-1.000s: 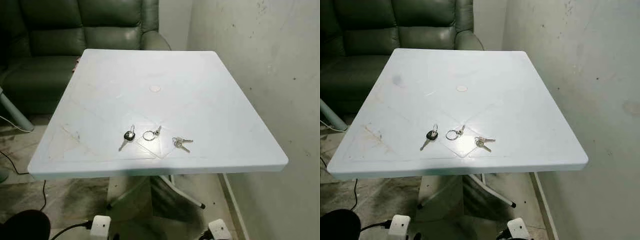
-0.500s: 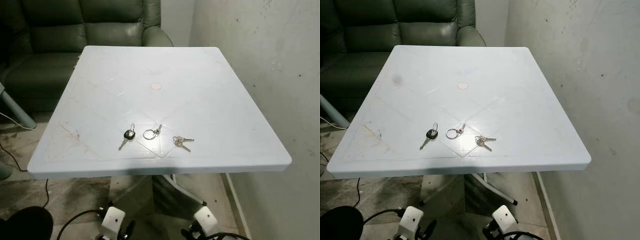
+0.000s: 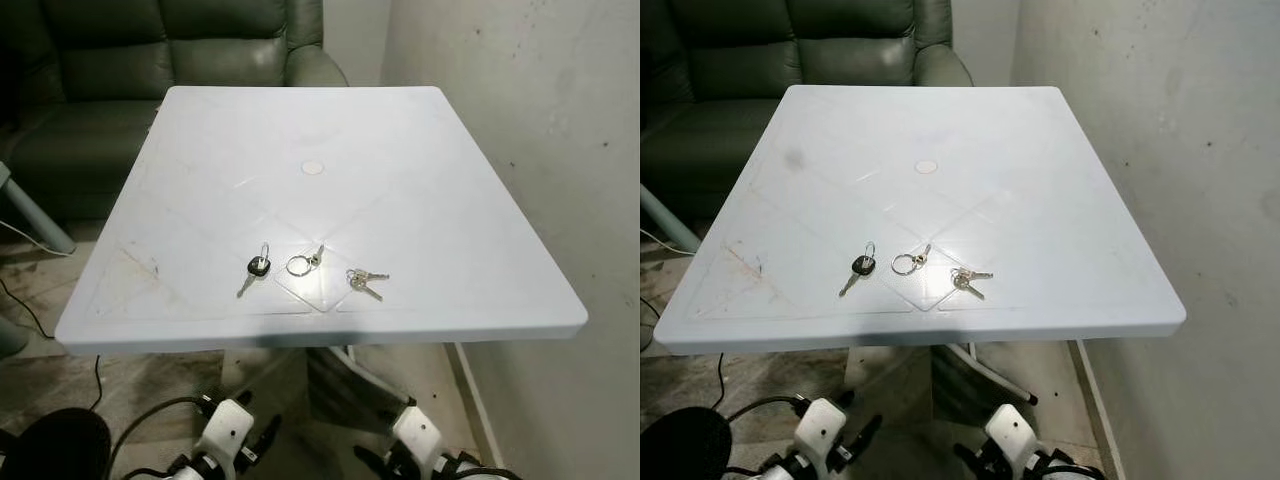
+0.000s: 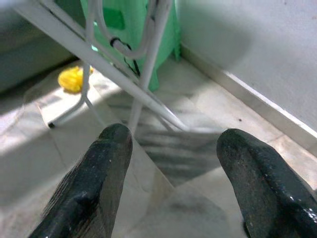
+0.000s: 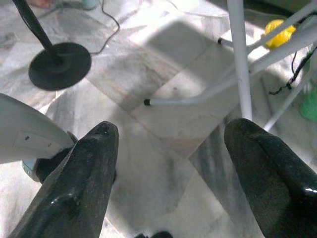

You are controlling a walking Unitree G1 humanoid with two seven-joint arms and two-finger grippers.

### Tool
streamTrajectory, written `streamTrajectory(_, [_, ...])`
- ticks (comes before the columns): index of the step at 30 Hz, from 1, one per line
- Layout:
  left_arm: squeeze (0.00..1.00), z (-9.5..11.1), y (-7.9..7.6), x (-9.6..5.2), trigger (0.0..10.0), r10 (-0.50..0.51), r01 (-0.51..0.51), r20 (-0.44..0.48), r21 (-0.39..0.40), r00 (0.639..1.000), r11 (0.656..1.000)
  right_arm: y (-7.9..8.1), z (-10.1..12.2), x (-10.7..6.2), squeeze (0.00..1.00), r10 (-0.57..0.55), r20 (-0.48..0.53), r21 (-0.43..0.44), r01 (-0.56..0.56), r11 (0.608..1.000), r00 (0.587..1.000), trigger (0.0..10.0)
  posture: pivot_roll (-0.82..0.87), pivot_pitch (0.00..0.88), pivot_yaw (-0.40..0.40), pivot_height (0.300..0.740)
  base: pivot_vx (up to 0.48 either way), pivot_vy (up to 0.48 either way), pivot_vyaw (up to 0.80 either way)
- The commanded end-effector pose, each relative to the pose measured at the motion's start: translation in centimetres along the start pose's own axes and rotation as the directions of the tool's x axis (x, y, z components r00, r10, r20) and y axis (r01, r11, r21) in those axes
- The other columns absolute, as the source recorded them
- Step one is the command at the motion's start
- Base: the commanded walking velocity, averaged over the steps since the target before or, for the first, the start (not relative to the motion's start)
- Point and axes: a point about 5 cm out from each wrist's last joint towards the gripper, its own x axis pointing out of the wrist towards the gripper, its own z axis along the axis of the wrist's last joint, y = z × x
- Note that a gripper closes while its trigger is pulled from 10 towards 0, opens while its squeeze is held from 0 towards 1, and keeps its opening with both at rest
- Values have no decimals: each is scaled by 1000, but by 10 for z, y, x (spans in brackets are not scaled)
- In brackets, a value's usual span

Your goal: Hang keys on a hook

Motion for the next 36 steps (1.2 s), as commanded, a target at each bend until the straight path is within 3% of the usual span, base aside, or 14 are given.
streamTrajectory(1, [0, 3, -3, -2, 10000, -30, 30, 24, 26, 999, 999, 1, 5, 0, 0, 17, 46, -15, -16, 1000, 999, 10000, -101, 92, 15, 740, 0, 0, 0])
streamTrajectory(6, [0, 5, -3, -3, 10000, -34, 33, 31, 27, 999, 999, 1, 7, -1, 0, 22, 57, -18, -21, 1000, 998, 10000, -101, 92, 15, 740, 0, 0, 0])
streamTrajectory(12, [0, 32, 0, -12, 10000, -46, 35, 151, 73, 988, 997, 4, 33, -4, 0, 46, 215, -65, -32, 997, 976, 10000, -100, 120, 28, 740, 0, 0, 0])
streamTrajectory(20, [0, 50, 5, -23, 10000, -75, 54, 193, 114, 978, 992, 7, 48, -13, 0, 78, 272, -81, -58, 995, 959, 10000, -96, 144, 36, 740, 0, 0, 0])
streamTrajectory(36, [0, 80, -3, -34, 10000, -165, 127, 238, 165, 957, 978, 13, 76, -29, 0, 156, 321, -129, -120, 984, 934, 10000, -102, 179, 38, 740, 0, 0, 0])
